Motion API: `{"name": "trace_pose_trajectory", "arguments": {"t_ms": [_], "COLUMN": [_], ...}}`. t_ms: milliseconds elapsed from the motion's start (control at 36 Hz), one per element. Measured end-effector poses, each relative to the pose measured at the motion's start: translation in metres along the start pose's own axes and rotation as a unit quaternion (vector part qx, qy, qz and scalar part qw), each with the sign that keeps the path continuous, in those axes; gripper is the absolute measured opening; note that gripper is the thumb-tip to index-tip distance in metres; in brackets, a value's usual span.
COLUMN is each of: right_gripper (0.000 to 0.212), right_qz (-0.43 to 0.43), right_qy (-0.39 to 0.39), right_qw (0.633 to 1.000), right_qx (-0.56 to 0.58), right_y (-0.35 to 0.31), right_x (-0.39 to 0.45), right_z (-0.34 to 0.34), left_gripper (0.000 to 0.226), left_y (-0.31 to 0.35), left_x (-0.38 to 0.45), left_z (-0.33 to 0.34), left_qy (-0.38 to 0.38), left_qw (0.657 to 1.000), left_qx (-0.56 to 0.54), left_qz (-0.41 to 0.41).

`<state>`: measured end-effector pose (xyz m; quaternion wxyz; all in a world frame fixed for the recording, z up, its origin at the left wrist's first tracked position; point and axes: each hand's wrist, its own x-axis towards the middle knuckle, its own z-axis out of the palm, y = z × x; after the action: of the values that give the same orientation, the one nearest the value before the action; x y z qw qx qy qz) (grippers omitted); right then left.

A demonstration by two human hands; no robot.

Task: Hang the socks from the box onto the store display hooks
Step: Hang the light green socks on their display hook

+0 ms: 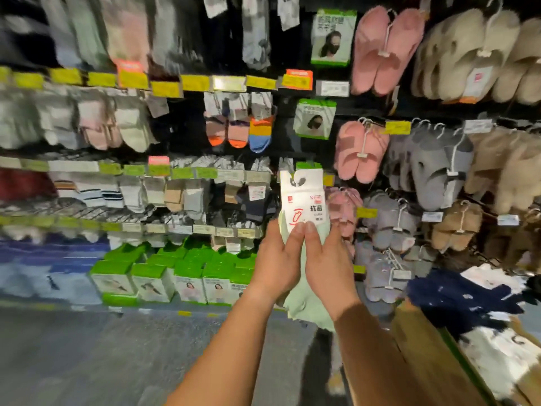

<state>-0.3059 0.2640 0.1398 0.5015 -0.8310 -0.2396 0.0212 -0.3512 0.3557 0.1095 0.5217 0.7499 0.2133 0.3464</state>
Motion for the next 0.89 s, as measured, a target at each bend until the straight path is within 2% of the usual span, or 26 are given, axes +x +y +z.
{"name": "trace_pose_trajectory", "arguments": {"t_ms": [250, 333, 472, 611, 778, 889], "right_gripper": [0.048, 0.05, 0.051, 0.047, 0.05, 0.049], "right_qz": [-0.029, -0.042, -0.065, -0.071, -0.087, -0.099], "right_qy": [-0.084, -0.105, -0.12, -0.138, -0.131, -0.127], "right_qw": [0.996, 0.993, 0.99, 0.987, 0.985, 0.983], "right_qx": [0.018, 0.016, 0.022, 0.043, 0.078, 0.089], "right_y": [-0.122, -0.155, -0.191, -0.219, -0.265, -0.311], "right_x": [-0.027, -0.029, -0.017, 0.013, 0.068, 0.111], "right_z": [0.166, 0.21, 0.271, 0.343, 0.429, 0.471], "left_gripper": [0.049, 0.04, 0.04, 0.059, 0.058, 0.047], "left_y": [-0.037, -0.043, -0.066, -0.105, -0.13, -0.128], "left_x": [0.025, 0.035, 0.064, 0.117, 0.201, 0.261], "left_z": [-0.205, -0.257, -0.316, -0.372, -0.44, -0.485], "left_qy": [0.091, 0.11, 0.142, 0.154, 0.165, 0.17], "left_qw": [0.994, 0.992, 0.988, 0.985, 0.981, 0.981], "left_qx": [0.064, 0.06, 0.052, 0.078, 0.097, 0.098], "left_qz": [-0.005, -0.012, -0.02, -0.012, -0.002, 0.011]}}
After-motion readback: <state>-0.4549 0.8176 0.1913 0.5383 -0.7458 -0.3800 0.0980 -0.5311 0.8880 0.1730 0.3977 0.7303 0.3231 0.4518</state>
